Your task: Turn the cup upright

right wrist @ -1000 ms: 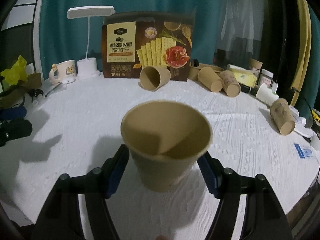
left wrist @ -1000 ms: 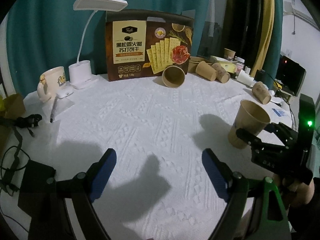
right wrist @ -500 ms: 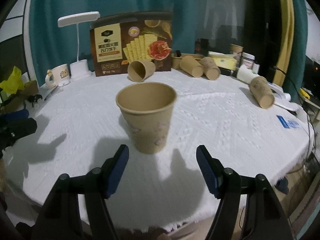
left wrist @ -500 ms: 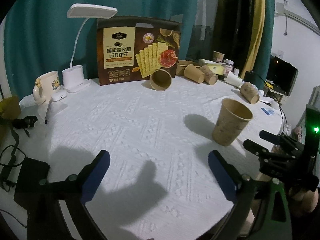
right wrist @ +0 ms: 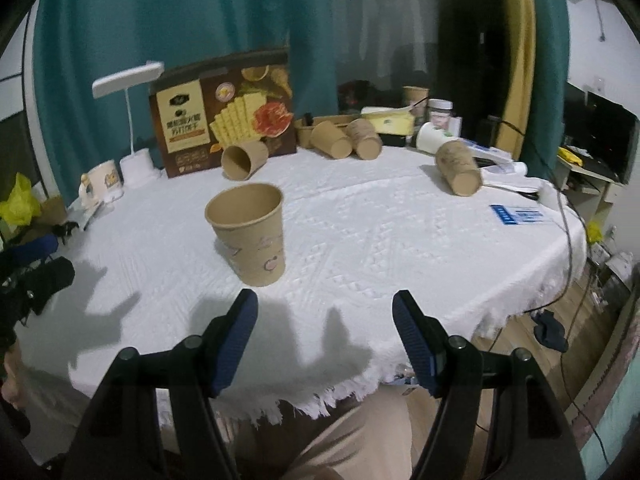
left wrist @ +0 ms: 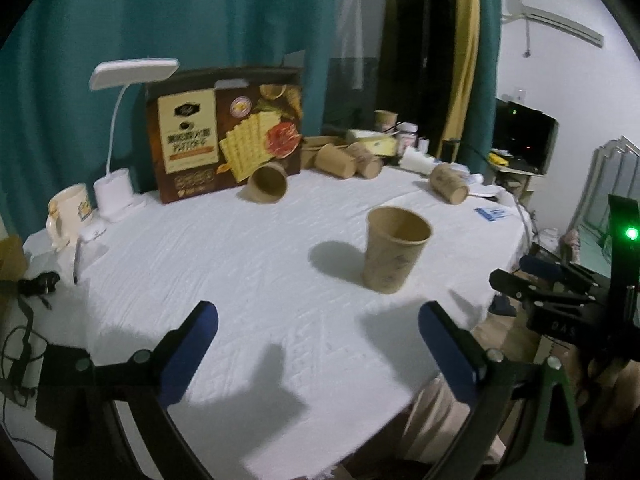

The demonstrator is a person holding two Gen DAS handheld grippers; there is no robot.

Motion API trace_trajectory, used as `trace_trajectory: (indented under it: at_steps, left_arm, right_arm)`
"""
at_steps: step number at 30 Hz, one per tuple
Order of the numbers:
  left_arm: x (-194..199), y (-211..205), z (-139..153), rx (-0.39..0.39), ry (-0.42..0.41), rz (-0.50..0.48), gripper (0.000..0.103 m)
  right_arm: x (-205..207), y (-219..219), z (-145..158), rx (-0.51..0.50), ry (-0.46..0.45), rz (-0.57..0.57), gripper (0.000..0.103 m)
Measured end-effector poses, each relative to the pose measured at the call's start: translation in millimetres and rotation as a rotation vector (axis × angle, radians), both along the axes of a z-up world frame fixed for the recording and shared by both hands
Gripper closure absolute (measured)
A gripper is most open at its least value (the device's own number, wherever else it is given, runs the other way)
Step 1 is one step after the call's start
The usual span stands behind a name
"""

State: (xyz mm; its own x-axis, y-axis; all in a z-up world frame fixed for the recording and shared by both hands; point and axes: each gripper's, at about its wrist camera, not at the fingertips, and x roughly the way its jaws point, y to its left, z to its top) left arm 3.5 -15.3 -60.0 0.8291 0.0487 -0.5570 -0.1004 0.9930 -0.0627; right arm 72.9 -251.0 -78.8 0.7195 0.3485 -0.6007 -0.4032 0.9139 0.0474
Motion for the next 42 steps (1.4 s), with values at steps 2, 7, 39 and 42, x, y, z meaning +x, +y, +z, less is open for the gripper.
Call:
trace_trajectory:
  at_steps: [2, 7, 39, 42]
  left_arm:
    - [-1, -7, 7, 0.010, -0.014, -0.015, 0.003]
    - [-4, -18, 30, 0.025, -0.063, -0.036, 0.003]
    - [-40, 2, 113, 0.063, -0.307, -0.031, 0.003]
    - [-38, 4, 110, 0.062, -0.300, -0.033, 0.003]
  right_arm:
    - [-3, -6, 9, 0.008, -0.012, -0.012, 0.036]
    - [-17, -21, 35, 0.019, -0.051, -0.030, 0.035]
    - [-60, -10, 128, 0.085, -0.228, -0.022, 0.014]
    - [-56, -6, 125, 0.080, -0.222, -0.017, 0.014]
